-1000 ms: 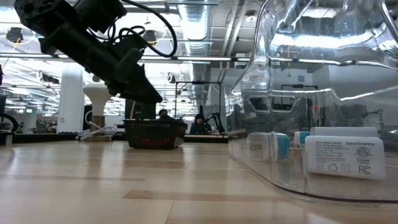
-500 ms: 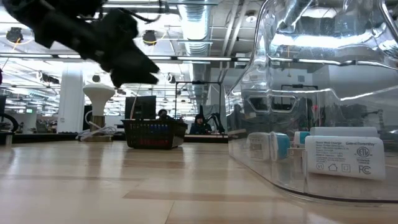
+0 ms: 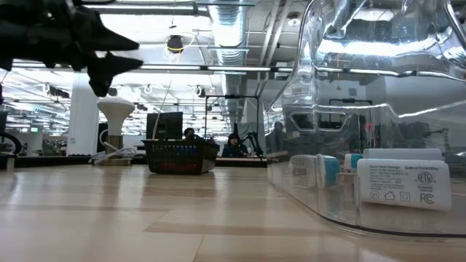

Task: Pick & Place Office items
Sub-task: Return to Home Position

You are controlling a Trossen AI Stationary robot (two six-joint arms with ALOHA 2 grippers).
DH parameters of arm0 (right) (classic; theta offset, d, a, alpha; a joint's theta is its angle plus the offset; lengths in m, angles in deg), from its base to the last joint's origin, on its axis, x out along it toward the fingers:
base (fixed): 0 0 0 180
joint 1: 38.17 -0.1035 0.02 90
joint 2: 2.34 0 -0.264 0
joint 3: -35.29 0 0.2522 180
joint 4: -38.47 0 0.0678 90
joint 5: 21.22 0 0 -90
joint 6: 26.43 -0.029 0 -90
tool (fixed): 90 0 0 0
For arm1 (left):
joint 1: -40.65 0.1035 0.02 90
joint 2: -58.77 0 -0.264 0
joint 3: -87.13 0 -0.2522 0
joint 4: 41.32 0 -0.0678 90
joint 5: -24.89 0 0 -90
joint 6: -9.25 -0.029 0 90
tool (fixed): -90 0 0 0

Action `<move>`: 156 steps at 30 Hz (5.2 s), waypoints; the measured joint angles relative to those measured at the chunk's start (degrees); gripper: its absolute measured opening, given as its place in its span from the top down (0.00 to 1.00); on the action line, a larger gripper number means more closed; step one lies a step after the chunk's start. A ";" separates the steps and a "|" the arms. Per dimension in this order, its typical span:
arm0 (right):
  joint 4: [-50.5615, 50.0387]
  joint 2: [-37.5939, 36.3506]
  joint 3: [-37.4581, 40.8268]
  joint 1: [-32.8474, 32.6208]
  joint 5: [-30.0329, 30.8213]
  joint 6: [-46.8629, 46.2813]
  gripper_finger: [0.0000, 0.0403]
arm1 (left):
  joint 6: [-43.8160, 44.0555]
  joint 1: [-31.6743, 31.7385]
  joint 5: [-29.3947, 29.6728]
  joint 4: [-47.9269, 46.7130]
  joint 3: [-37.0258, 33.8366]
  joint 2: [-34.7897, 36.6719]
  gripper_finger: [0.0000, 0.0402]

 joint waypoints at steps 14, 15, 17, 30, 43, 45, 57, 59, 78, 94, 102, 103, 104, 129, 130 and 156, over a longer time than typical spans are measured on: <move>0.83 -0.09 0.00 3.14 -0.03 -1.47 0.43 | -8.14 0.17 -4.61 -17.38 -4.53 22.90 0.65; 0.82 -0.09 0.00 3.26 -0.02 -1.47 0.43 | -9.02 0.17 -5.17 -18.40 -4.53 23.73 0.66; 0.82 -0.11 0.00 3.58 -0.02 -1.38 0.43 | -10.83 0.17 -5.90 -19.79 -4.53 25.52 0.67; -0.68 -0.11 0.00 6.54 -1.53 -1.58 0.43 | -16.53 4.04 -14.24 -24.04 -4.51 30.29 0.75; -2.58 -0.11 0.02 10.62 -5.68 1.54 0.43 | -16.60 5.86 -12.89 -22.94 -4.58 28.24 0.78; -2.18 -0.11 0.02 12.24 -7.39 4.43 0.43 | -16.60 5.86 -12.82 -20.70 -4.58 27.52 0.78; 8.80 -0.07 0.02 33.63 -45.98 41.99 0.43 | -16.56 5.86 -12.41 -18.90 -4.58 24.59 0.78; 11.08 -0.07 0.02 36.95 -53.31 47.51 0.43 | -16.57 5.86 -12.39 -18.80 -4.58 24.15 0.78; 38.41 -14.45 25.79 46.92 -81.84 60.94 0.43 | -16.55 5.86 -12.39 -18.74 -4.58 23.24 0.78; 49.88 -48.99 66.23 51.36 -74.36 55.72 0.43 | -16.54 5.86 -12.39 -18.72 -4.58 23.24 0.78; 48.45 -60.80 75.52 53.45 -74.41 54.34 0.43 | -16.54 5.86 -12.39 -18.72 -4.58 23.24 0.78; 48.37 -62.20 76.42 53.69 -74.42 54.09 0.43 | -16.54 5.86 -12.38 -18.72 -4.58 23.24 0.78; 48.46 -63.53 77.36 53.95 -74.44 53.73 0.43 | -16.54 5.86 -12.38 -18.72 -4.58 23.24 0.78; 34.14 -77.24 82.84 56.85 -71.76 55.39 0.43 | -16.51 5.77 -12.37 -18.81 -4.58 23.24 0.78; 34.14 -76.98 82.84 56.95 -71.77 55.45 0.43 | -16.51 5.77 -12.37 -18.81 -4.58 23.24 0.78; 34.12 -75.32 82.88 55.45 -71.78 55.49 0.43 | -16.52 5.77 -12.37 -18.85 -4.58 23.24 0.78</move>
